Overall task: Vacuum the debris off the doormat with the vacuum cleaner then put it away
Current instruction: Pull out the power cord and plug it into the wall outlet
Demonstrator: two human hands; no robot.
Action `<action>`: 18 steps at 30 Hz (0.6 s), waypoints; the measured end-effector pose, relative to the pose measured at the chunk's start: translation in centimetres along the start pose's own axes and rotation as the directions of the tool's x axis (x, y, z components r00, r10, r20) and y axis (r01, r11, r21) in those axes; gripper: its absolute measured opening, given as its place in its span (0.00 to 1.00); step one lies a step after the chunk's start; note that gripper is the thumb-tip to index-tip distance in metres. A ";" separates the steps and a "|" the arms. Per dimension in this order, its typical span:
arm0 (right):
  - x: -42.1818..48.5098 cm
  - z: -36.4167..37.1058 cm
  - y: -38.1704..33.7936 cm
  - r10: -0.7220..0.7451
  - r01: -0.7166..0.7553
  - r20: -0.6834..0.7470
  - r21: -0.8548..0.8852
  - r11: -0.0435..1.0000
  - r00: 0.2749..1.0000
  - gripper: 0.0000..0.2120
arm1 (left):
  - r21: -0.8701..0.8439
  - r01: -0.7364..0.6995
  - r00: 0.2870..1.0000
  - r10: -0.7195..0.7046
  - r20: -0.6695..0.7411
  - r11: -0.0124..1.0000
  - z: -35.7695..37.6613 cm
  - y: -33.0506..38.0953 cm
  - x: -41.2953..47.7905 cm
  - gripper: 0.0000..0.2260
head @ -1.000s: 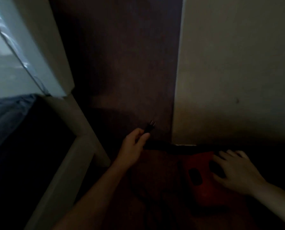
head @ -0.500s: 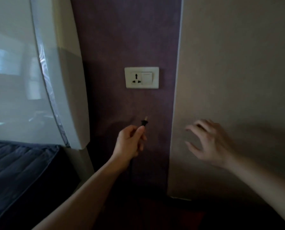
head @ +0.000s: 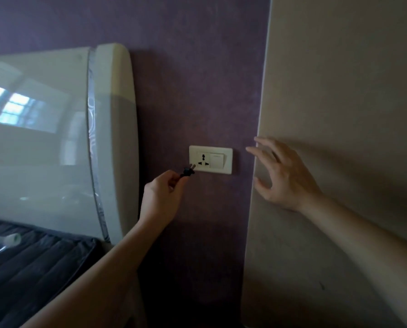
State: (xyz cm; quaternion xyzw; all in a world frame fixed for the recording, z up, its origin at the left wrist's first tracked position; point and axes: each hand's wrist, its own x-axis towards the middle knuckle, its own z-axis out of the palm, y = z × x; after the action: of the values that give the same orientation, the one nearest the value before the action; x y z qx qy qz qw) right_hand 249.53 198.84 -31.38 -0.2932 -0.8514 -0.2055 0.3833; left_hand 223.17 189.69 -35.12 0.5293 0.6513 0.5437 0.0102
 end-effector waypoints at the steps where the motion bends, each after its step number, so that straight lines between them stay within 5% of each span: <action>1: 0.5 0.1 0.3 -0.024 0.024 0.000 -0.021 0.999 1.000 0.31 | 0.026 -0.024 1.000 0.024 -0.007 0.999 -0.3 0.1 0.6 0.06; 10: 5.7 2.4 2.4 -0.141 0.174 0.115 -0.363 0.915 0.983 0.44 | 0.204 -0.113 0.994 0.110 0.029 0.972 1.7 -0.2 4.1 0.08; 18: 5.8 4.5 3.9 -0.237 0.231 0.055 -0.511 0.828 0.970 0.41 | 0.255 -0.163 0.987 0.158 0.039 0.953 3.5 -0.9 4.7 0.09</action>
State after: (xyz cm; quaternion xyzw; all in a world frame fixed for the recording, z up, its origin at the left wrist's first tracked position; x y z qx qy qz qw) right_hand 246.54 206.30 -29.22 -0.2771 -0.7929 -0.4720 0.2678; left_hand 222.55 195.53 -34.56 0.5821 0.6710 0.4490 -0.0968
